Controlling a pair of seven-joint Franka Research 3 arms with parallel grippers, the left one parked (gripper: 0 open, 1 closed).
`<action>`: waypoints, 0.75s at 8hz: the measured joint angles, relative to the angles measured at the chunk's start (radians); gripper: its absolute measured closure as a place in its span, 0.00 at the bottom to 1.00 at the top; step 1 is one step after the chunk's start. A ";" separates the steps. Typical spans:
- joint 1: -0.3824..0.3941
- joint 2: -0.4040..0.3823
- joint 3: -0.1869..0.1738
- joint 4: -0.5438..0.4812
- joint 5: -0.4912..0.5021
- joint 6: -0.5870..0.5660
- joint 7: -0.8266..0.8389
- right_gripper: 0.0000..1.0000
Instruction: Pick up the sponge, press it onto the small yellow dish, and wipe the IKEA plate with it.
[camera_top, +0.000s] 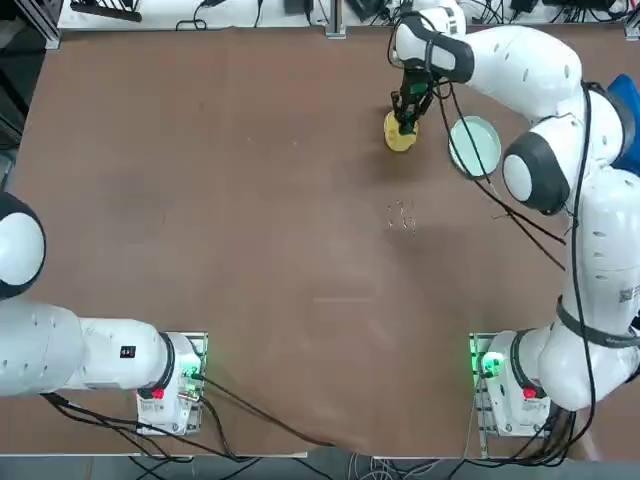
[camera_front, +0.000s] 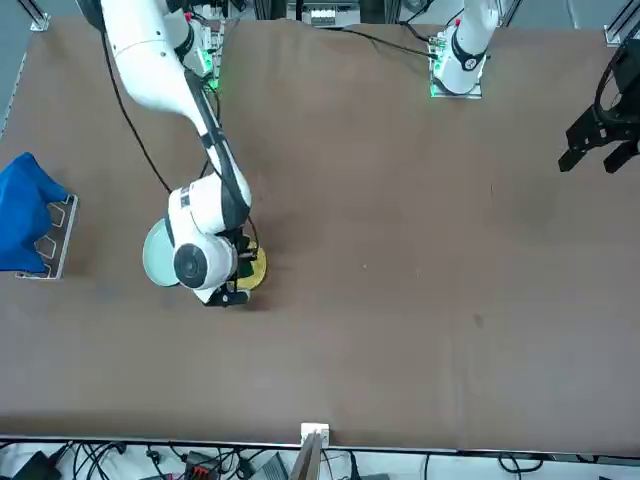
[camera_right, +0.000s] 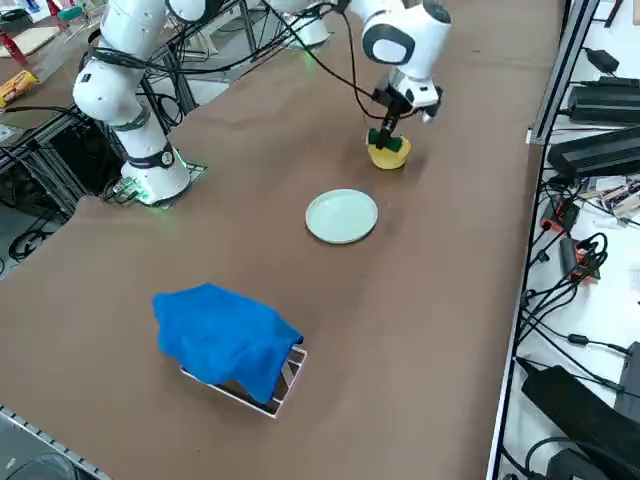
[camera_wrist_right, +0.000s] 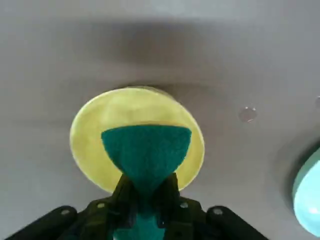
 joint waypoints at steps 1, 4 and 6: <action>-0.006 0.007 0.000 0.000 0.000 -0.001 -0.005 0.79; -0.007 0.026 0.006 0.002 0.001 -0.001 -0.008 0.79; -0.006 0.031 0.010 0.003 0.004 0.000 -0.009 0.79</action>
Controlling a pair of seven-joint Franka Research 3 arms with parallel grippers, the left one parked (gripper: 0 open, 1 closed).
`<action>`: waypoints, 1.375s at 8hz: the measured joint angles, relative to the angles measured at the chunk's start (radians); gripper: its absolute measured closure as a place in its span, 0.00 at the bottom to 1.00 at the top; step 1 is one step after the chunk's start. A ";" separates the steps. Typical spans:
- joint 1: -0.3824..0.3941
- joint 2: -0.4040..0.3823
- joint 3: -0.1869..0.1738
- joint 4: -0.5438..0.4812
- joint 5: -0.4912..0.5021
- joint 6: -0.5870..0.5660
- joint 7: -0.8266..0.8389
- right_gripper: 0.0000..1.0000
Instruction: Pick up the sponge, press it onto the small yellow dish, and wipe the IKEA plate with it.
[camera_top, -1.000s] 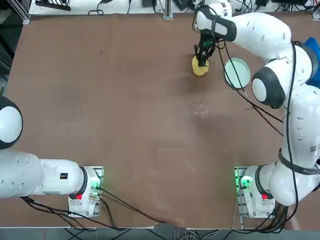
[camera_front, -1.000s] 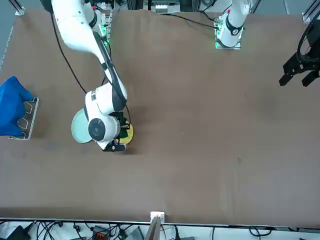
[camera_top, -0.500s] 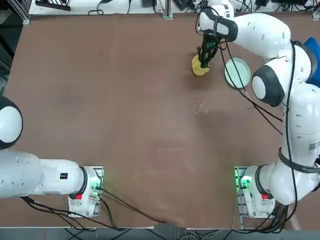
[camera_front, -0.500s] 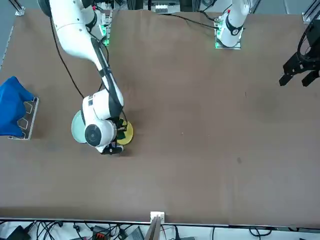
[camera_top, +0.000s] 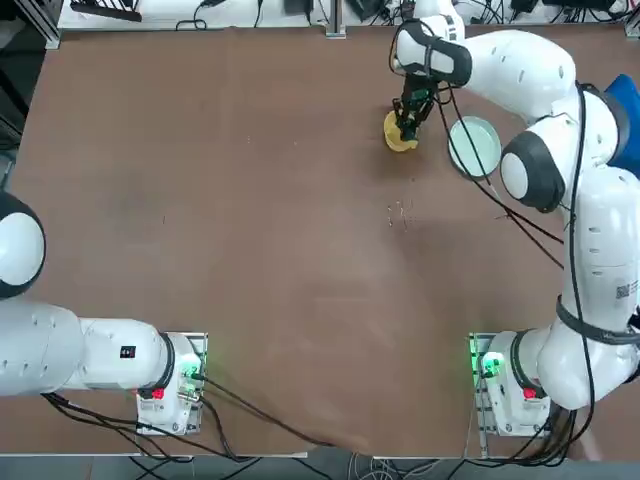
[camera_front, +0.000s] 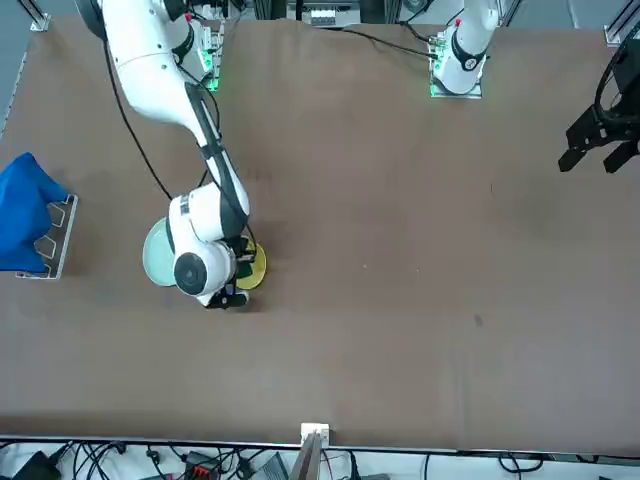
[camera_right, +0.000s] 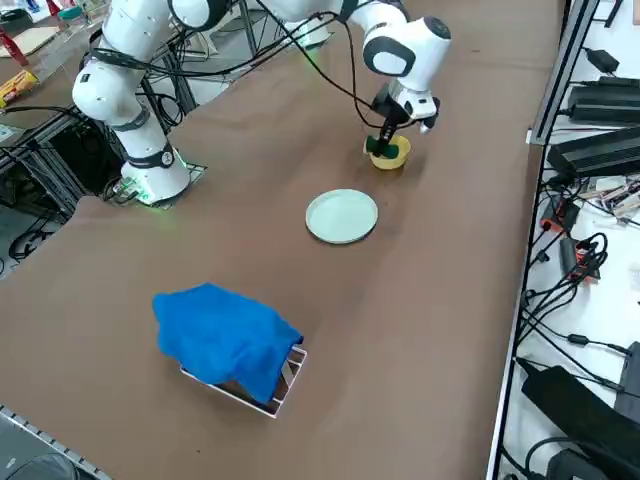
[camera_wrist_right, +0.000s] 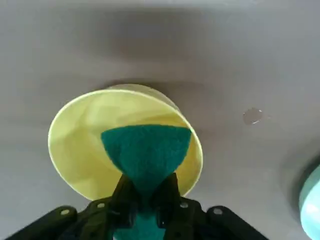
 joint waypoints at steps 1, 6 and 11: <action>0.001 0.002 0.002 0.000 0.008 0.000 0.000 0.79; 0.004 0.025 0.004 0.010 0.016 0.001 -0.018 0.79; 0.004 0.032 0.004 0.013 0.017 0.007 -0.026 0.79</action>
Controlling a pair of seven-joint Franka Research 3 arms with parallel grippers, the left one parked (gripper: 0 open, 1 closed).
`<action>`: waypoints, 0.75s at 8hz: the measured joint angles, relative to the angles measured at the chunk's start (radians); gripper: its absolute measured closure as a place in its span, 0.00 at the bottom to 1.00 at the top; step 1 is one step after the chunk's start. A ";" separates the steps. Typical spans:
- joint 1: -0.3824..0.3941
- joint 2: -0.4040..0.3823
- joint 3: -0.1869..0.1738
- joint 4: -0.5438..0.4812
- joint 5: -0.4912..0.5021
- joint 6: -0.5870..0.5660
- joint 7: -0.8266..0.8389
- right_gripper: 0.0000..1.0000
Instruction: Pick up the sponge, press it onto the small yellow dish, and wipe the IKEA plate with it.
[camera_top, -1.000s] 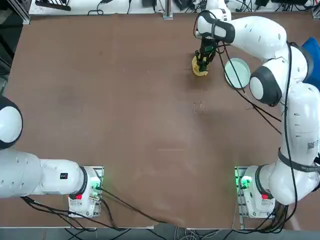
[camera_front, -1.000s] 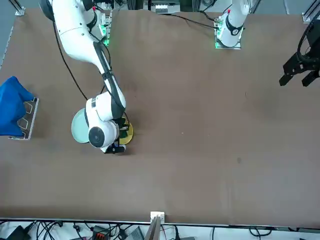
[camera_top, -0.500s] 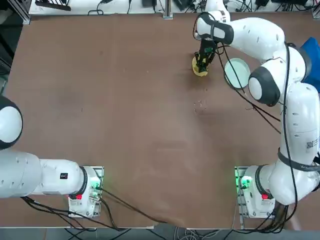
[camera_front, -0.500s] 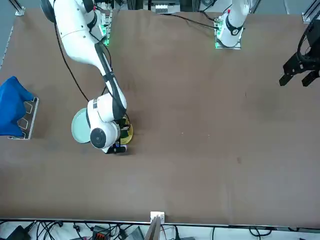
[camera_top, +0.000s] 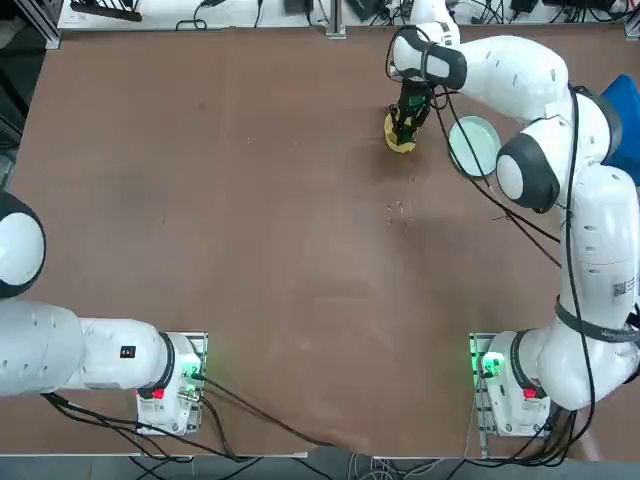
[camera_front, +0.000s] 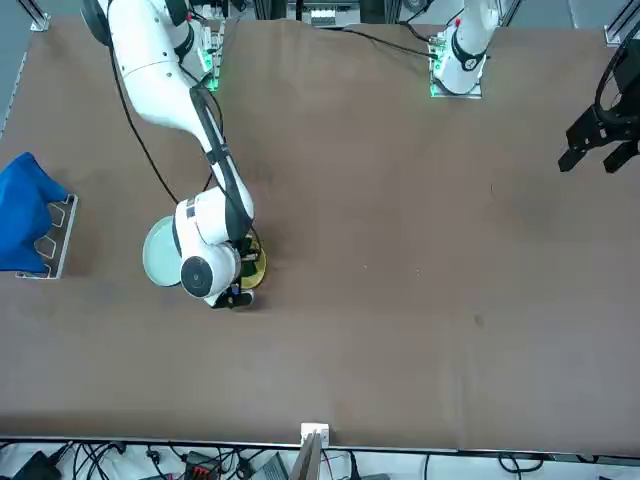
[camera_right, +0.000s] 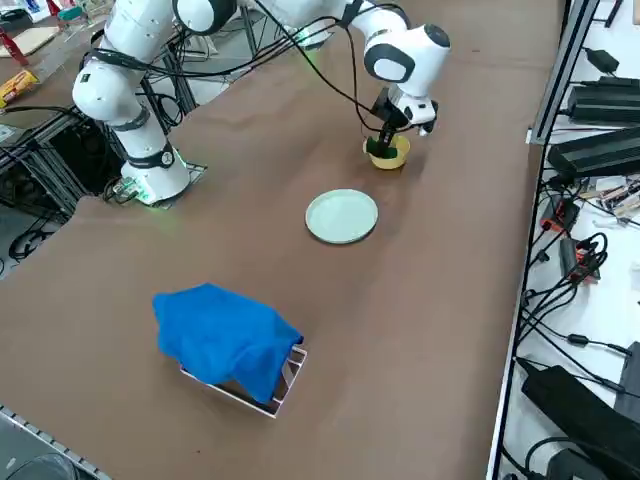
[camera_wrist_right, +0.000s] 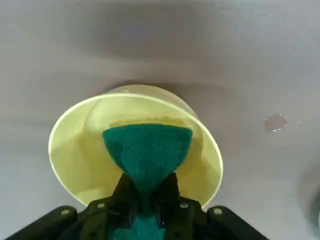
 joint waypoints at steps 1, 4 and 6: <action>0.000 0.001 0.000 0.000 0.000 0.001 -0.002 0.79; 0.000 0.002 0.000 0.000 0.000 0.005 -0.004 0.79; 0.000 0.003 0.000 0.000 0.000 0.006 -0.005 0.79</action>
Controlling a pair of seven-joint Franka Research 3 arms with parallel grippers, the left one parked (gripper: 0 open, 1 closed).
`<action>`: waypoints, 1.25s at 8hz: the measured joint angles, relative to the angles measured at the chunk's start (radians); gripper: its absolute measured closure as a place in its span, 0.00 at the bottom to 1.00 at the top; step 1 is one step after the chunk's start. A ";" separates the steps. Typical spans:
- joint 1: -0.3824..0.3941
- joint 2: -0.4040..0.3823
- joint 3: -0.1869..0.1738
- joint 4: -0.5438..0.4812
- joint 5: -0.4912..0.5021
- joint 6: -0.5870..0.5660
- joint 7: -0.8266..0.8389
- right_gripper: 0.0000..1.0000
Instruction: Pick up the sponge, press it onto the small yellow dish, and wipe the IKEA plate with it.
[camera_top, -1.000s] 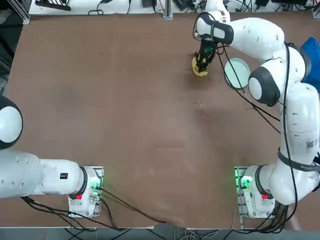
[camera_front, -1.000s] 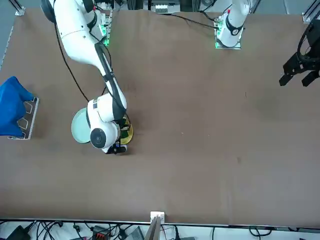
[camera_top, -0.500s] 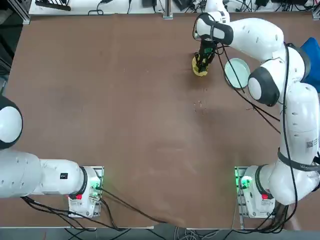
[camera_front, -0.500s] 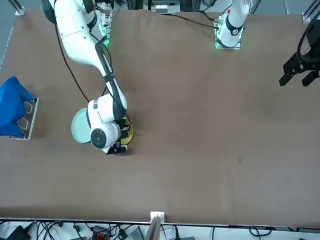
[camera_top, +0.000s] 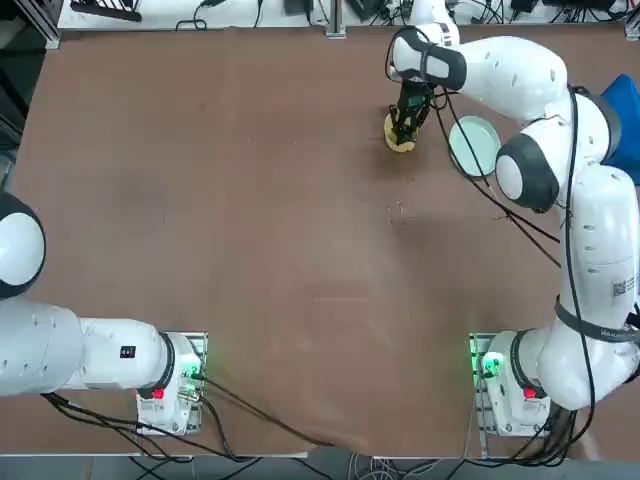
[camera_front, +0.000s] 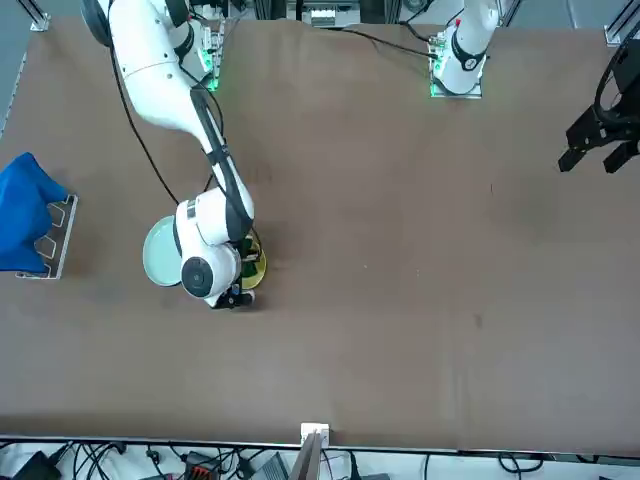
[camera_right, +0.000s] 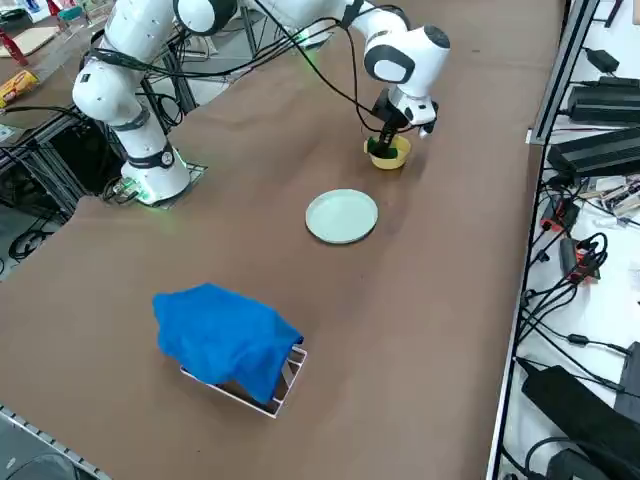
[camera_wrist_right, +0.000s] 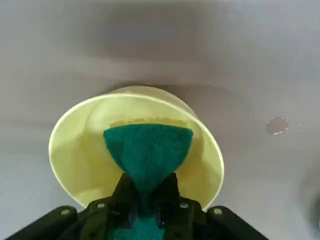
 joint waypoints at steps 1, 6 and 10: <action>0.000 0.001 0.000 0.000 0.000 0.002 0.000 0.79; 0.000 0.002 0.001 0.000 0.000 0.004 -0.001 0.79; 0.000 0.003 0.001 0.006 0.000 0.004 -0.003 0.79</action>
